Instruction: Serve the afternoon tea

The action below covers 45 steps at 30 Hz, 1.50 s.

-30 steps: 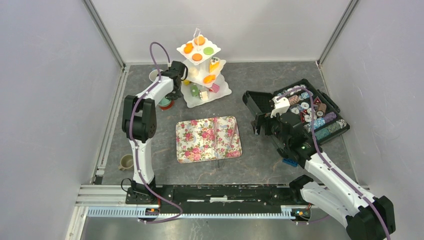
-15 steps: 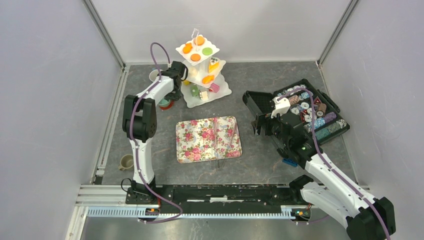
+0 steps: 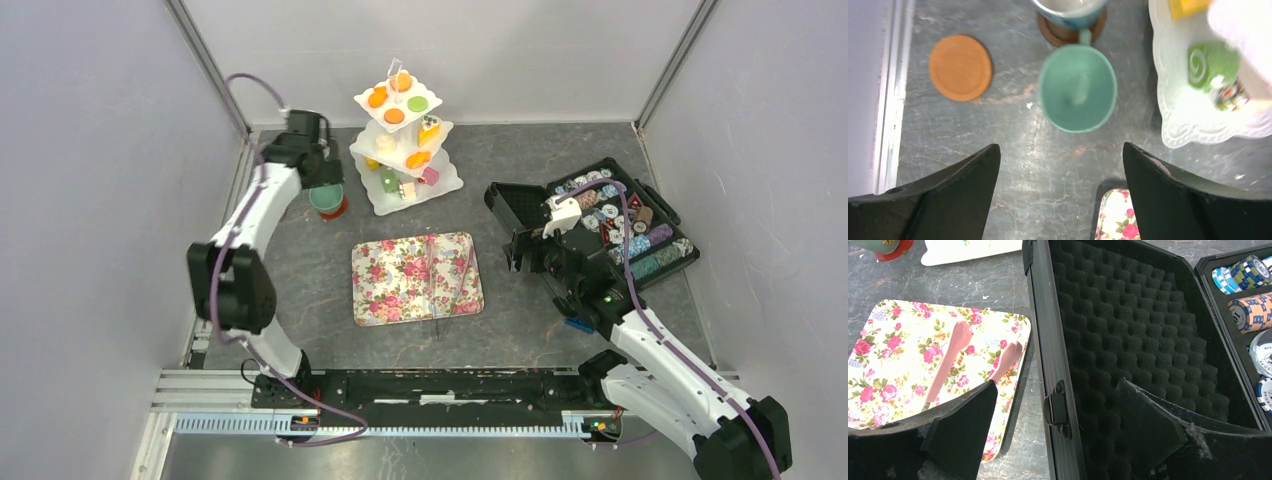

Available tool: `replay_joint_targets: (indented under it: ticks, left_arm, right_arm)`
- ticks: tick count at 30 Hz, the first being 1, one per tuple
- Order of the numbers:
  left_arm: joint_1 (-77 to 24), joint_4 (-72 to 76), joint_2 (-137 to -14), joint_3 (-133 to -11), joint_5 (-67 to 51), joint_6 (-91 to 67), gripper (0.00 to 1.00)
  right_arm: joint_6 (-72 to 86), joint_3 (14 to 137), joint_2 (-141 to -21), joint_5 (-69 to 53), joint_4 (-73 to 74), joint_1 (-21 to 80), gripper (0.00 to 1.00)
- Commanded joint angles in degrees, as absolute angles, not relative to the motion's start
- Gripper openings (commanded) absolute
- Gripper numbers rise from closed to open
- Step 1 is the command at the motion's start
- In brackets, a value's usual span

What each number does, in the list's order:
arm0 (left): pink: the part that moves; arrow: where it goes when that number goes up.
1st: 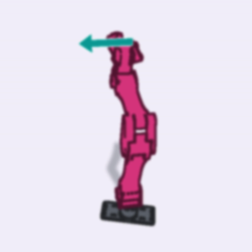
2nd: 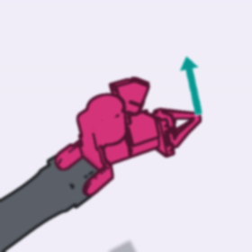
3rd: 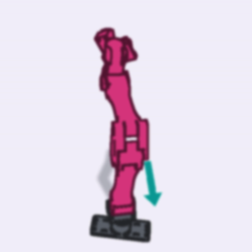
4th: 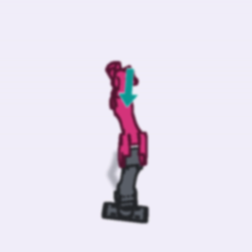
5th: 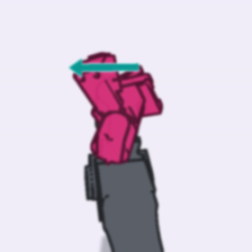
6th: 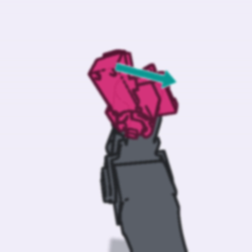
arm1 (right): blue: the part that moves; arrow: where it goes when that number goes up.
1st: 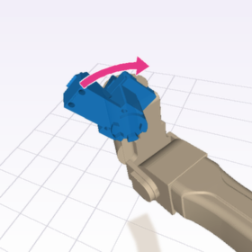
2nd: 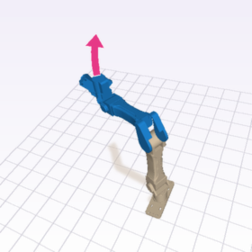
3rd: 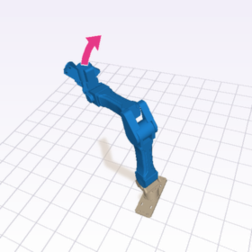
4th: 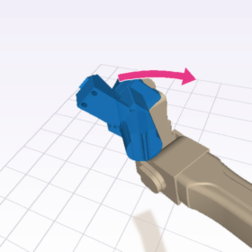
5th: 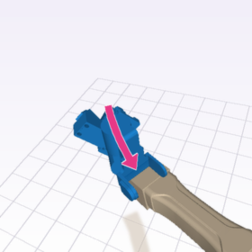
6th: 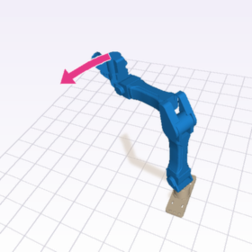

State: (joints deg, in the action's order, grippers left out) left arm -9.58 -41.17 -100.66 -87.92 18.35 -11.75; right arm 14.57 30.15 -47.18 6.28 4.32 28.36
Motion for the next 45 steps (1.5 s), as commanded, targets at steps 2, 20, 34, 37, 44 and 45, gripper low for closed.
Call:
replay_joint_targets:
  ticks: [2,20,34,37,44,45]
  left_arm:
    - [5.13,-30.88,-90.76,-79.45,7.47,-22.41,1.00]
    - [18.76,-25.12,-117.17,-88.15,-2.11,-32.36,0.27]
    - [18.54,-35.78,-120.26,-86.17,-8.76,-36.60,0.10]
    - [18.58,-36.04,-116.59,-81.07,-9.88,-36.94,0.11]
    - [16.27,-31.98,-110.35,-69.08,-17.04,-39.82,0.14]
    - [15.35,-30.71,-109.66,-67.75,-18.00,-40.28,0.14]
  right_arm:
    - [15.51,28.22,-47.13,4.05,3.38,28.39,0.98]
    - [13.71,29.07,-47.04,6.68,5.07,28.39,0.98]
    - [14.27,29.28,-46.93,6.73,5.23,28.40,0.98]
    - [14.34,29.27,-46.79,6.46,5.20,28.39,0.98]
    - [14.46,29.17,-47.62,5.17,4.53,28.39,0.98]
    - [14.55,29.33,-47.70,4.95,4.56,28.37,0.98]
